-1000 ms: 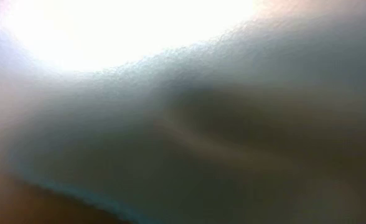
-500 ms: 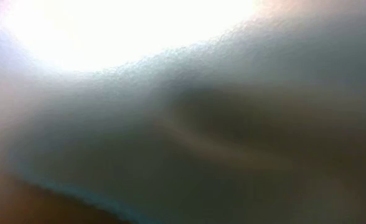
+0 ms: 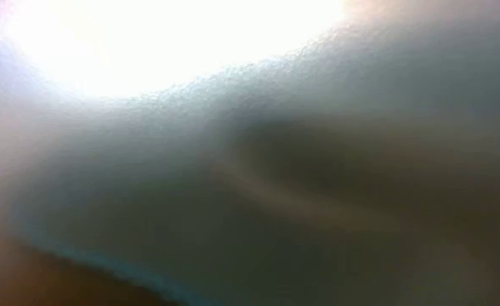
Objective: Sort microfiber towel by color & place in baskets
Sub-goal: Put the top orange microfiber towel into the transparent bin, then put the right blue microfiber towel into the orange bin
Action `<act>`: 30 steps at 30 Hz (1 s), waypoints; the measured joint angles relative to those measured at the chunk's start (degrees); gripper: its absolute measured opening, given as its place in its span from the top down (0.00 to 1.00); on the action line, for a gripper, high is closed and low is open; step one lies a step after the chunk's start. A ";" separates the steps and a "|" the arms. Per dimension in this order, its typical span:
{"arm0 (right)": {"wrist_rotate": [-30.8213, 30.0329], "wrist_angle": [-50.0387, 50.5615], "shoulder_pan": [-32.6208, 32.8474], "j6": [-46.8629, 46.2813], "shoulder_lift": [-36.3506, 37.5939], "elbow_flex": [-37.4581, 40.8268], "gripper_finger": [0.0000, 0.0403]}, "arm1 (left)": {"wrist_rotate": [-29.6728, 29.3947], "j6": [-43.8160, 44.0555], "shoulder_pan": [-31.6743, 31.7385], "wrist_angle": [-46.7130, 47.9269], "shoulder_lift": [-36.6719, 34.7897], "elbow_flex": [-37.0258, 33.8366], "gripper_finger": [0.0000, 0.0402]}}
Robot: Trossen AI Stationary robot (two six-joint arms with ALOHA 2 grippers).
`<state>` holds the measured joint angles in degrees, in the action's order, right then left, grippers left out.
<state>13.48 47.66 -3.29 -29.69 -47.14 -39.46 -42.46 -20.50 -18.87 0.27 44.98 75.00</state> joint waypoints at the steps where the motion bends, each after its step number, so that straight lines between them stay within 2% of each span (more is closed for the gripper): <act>1: 0.00 0.00 -0.01 0.01 -0.04 0.02 0.67 | 0.00 -0.01 0.00 0.10 -0.09 0.00 0.59; 7: -1.37 0.28 0.00 3.07 0.79 -2.79 0.67 | 0.00 -0.01 0.02 0.27 -0.34 0.00 0.59; 11: -4.52 0.11 0.00 8.92 0.93 -7.85 0.67 | 0.00 -0.01 0.02 0.29 -0.34 0.00 0.59; 16: -4.88 0.39 0.00 17.34 0.84 -14.56 0.67 | 0.00 0.06 0.01 0.84 -0.33 0.00 0.59; 19: -4.88 0.40 0.00 19.22 0.84 -17.63 0.67 | 0.00 0.14 0.00 1.14 -0.27 0.00 0.59; 23: -4.52 3.00 0.00 15.19 0.64 -20.46 0.67 | 0.00 0.18 0.00 1.14 -0.17 0.00 0.59; 30: 0.77 19.73 0.04 3.47 -1.66 -23.92 0.67 | 0.00 0.18 0.00 1.17 -0.13 0.00 0.59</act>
<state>14.25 67.38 -3.25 -26.21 -48.80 -63.38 -42.46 -20.32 -18.87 1.43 44.85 75.00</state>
